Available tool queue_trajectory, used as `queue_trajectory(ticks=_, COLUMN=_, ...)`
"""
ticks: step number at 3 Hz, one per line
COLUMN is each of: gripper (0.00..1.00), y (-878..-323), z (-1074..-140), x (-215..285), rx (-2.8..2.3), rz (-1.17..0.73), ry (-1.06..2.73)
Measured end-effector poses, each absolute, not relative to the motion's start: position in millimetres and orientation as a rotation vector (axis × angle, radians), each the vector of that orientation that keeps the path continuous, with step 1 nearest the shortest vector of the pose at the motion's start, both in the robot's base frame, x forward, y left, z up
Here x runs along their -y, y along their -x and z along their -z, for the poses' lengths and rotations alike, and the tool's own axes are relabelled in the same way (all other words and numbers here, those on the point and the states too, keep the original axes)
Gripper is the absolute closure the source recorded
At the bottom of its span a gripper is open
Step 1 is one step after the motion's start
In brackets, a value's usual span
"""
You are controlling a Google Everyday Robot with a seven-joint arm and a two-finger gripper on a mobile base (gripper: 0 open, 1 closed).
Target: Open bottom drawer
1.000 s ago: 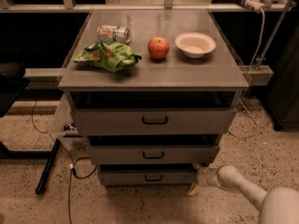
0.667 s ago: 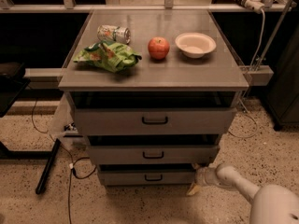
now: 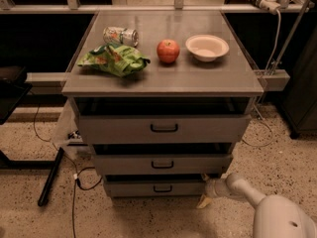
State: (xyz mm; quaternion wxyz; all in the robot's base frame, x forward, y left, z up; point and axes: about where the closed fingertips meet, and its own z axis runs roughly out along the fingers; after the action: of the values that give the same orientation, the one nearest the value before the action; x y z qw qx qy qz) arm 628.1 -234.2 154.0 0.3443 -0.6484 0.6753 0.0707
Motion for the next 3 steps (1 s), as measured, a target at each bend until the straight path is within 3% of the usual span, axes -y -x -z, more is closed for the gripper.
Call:
queue_trajectory(ticks=1, gripper=0.18, y=-629.5, z=-154.0, x=235.2, rx=-1.754, rz=-0.181, ry=1.683)
queue_trajectory(ticks=3, gripper=0.65, y=-629.5, z=-161.7, x=235.2, rx=-1.754, rz=-0.181, ry=1.683)
